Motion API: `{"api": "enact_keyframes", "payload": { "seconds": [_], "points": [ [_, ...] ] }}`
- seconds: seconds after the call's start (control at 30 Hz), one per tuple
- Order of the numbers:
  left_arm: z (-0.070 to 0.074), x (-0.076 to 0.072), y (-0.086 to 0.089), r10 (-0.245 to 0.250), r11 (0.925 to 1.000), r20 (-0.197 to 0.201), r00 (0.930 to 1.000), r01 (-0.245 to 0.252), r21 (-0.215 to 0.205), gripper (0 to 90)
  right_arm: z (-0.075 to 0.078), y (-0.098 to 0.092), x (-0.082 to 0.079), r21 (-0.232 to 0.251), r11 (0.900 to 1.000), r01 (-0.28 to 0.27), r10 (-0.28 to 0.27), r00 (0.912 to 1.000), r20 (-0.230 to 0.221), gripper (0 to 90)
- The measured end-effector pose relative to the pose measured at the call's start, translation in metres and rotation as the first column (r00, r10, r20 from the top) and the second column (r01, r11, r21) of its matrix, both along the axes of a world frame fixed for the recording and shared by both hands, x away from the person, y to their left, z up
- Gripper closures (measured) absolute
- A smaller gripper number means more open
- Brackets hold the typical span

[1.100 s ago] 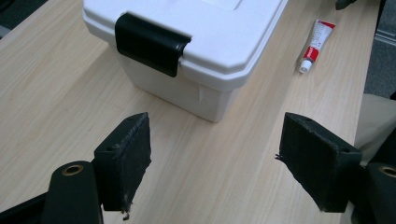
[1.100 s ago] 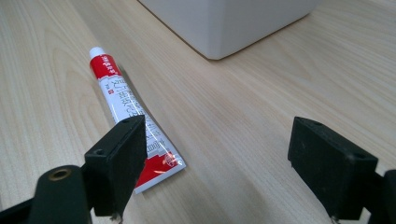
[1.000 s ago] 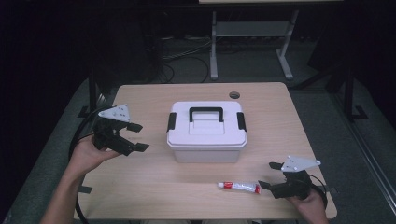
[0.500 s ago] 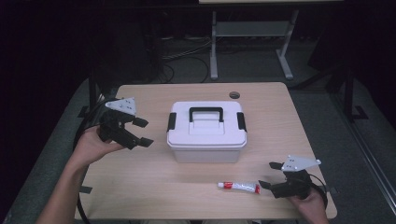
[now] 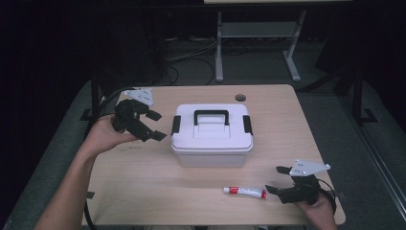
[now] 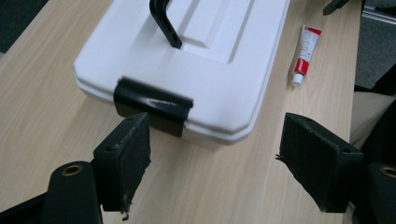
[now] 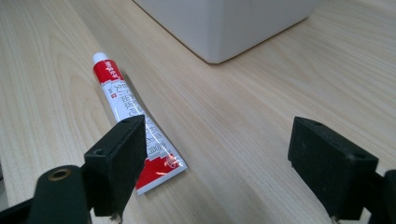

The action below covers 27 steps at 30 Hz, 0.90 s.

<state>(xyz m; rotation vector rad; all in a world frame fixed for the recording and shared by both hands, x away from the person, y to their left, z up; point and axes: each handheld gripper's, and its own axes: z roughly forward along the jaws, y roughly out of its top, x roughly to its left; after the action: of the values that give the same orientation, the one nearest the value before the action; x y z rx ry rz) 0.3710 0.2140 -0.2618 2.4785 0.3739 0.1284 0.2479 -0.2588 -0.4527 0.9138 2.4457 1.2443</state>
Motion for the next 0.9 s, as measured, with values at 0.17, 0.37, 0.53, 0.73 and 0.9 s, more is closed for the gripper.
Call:
{"api": "enact_keyframes", "payload": {
  "seconds": [0.17,0.37,0.53,0.73,0.9],
  "points": [
    [0.002,0.008,-0.012,-0.019,0.9997,0.001,0.9998,0.019,0.015,24.0,0.000,0.000,0.000,-0.010,1.000,-0.004,0.004,1.0000,0.000,19.1],
    [0.004,0.020,-0.025,-0.035,0.9989,-0.005,0.9994,0.035,0.030,24.0,0.000,-0.002,-0.001,0.000,1.000,0.000,0.000,1.0000,-0.004,19.1],
    [0.010,0.030,-0.036,-0.050,0.9983,-0.016,0.9986,0.051,0.029,24.1,0.000,-0.003,-0.001,0.008,1.000,0.001,-0.001,1.0000,-0.003,19.1],
    [0.012,0.043,-0.049,-0.074,0.9962,-0.016,0.9972,0.074,0.045,25.2,-0.001,-0.005,0.000,0.015,1.000,-0.003,0.003,1.0000,-0.005,19.2],
    [0.010,0.053,-0.057,-0.086,0.9952,-0.038,0.9956,0.088,0.043,27.2,-0.001,-0.006,-0.001,0.020,1.000,0.000,0.000,1.0000,-0.007,19.3]
  ]
}}
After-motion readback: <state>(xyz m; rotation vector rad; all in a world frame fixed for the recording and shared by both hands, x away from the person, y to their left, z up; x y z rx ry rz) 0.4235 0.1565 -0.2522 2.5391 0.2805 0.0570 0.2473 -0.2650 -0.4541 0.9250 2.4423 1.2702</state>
